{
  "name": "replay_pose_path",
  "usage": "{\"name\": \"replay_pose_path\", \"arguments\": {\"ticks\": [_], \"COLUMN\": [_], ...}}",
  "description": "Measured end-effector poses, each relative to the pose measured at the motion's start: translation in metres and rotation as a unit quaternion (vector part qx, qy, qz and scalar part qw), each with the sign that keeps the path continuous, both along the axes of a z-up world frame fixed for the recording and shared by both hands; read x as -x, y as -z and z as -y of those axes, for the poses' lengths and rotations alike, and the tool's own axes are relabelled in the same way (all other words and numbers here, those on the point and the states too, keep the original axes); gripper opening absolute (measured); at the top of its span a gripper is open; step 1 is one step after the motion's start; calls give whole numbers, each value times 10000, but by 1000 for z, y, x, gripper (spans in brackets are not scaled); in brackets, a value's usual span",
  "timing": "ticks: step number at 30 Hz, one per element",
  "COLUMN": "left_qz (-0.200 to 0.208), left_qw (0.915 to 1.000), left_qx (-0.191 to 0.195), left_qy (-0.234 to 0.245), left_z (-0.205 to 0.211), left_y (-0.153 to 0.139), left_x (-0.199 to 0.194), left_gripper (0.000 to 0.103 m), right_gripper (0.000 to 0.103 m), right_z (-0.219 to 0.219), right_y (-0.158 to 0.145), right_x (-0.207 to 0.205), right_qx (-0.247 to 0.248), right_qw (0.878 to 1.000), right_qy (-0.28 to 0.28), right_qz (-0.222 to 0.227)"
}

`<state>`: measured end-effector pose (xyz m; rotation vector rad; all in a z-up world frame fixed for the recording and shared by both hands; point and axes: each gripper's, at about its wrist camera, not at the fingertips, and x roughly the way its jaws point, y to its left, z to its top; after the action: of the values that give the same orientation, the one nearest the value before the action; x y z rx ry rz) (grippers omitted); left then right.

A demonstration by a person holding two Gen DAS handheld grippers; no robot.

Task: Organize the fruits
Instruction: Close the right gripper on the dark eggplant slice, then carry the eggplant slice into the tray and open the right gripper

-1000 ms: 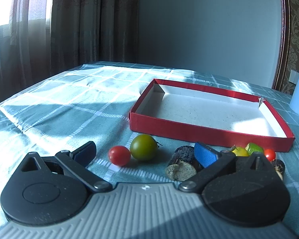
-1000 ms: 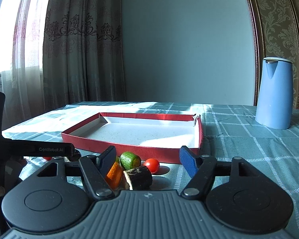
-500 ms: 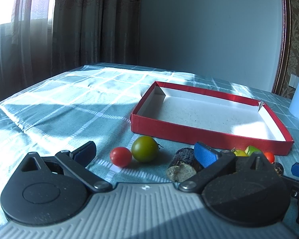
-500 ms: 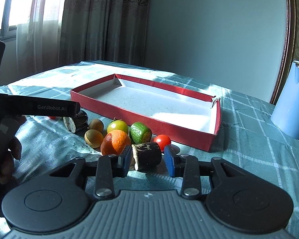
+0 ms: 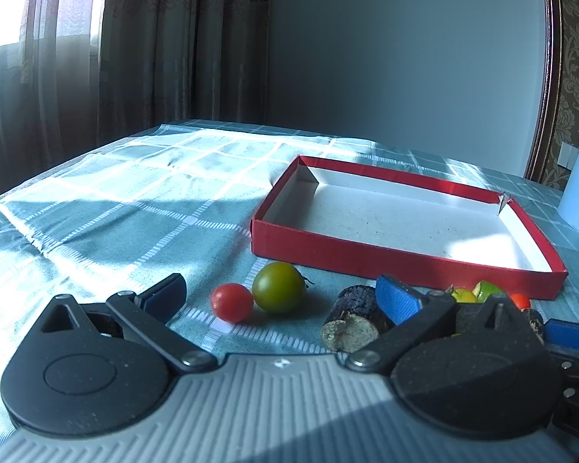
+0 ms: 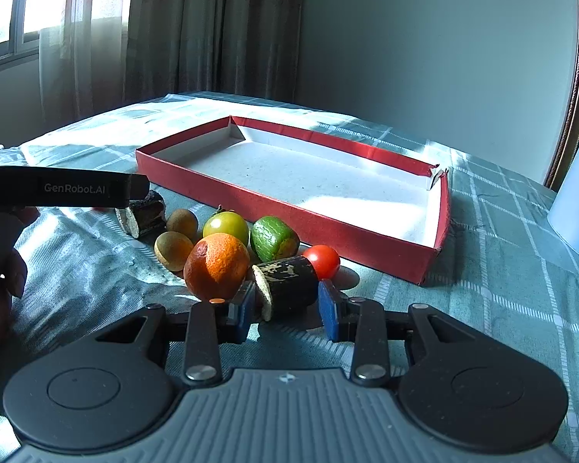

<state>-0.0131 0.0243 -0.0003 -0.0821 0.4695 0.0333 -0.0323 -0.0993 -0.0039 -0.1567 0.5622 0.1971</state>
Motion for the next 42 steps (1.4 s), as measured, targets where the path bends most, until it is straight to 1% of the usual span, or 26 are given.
{"name": "replay_pose_path", "arguments": {"ticks": [2, 3, 5, 12, 14, 15, 21, 23, 27, 30, 33, 36, 38, 40, 42], "left_qz": [1, -4, -13, -34, -35, -34, -31, -30, -33, -40, -47, -46, -47, -51, -53], "left_qw": [10000, 10000, 10000, 10000, 10000, 10000, 10000, 10000, 10000, 10000, 10000, 10000, 10000, 10000, 10000], "left_qx": [-7, -10, -12, -14, -12, -10, -7, -8, -19, -23, -21, -18, -13, -8, -11], "left_qy": [2, 3, 11, 30, 34, 33, 29, 25, 28, 26, 26, 24, 27, 29, 29], "left_z": [0, 1, 1, 1, 1, 1, 1, 1, 2, 2, 1, 1, 1, 1, 1], "left_y": [0, 0, 1, 2, 2, 2, 2, 2, 3, 3, 3, 3, 3, 2, 2], "left_x": [0, 0, -1, -2, -2, -2, -2, -2, -2, -2, -2, -2, -2, -2, -2], "left_gripper": [103, 103, 103, 103, 103, 103, 103, 103, 103, 103, 103, 103, 103, 103, 103], "right_gripper": [36, 40, 43, 43, 37, 37, 34, 34, 33, 33, 33, 34, 33, 34, 34], "right_z": [1, 2, 3, 7, 8, 7, 6, 10, 21, 33, 41, 46, 46, 49, 50], "right_y": [0, 0, 0, 1, 2, 1, -5, -11, -36, -55, -60, -53, -42, -32, -25], "right_x": [0, -1, -4, -9, -9, -8, 4, 10, 14, 1, -25, -53, -70, -83, -90], "right_qx": [-44, -54, -52, -177, -195, -166, -227, -316, -442, -483, -370, -350, -196, -223, -208], "right_qw": [10000, 10000, 10000, 9997, 9996, 9997, 9996, 9991, 9972, 9951, 9944, 9950, 9947, 9953, 9950], "right_qy": [52, 45, 36, -136, -170, -179, -121, -78, 50, 322, 602, 733, 886, 893, 949], "right_qz": [43, 35, -9, -69, -72, -56, 138, 255, 605, 805, 785, 577, 475, 296, 233]}}
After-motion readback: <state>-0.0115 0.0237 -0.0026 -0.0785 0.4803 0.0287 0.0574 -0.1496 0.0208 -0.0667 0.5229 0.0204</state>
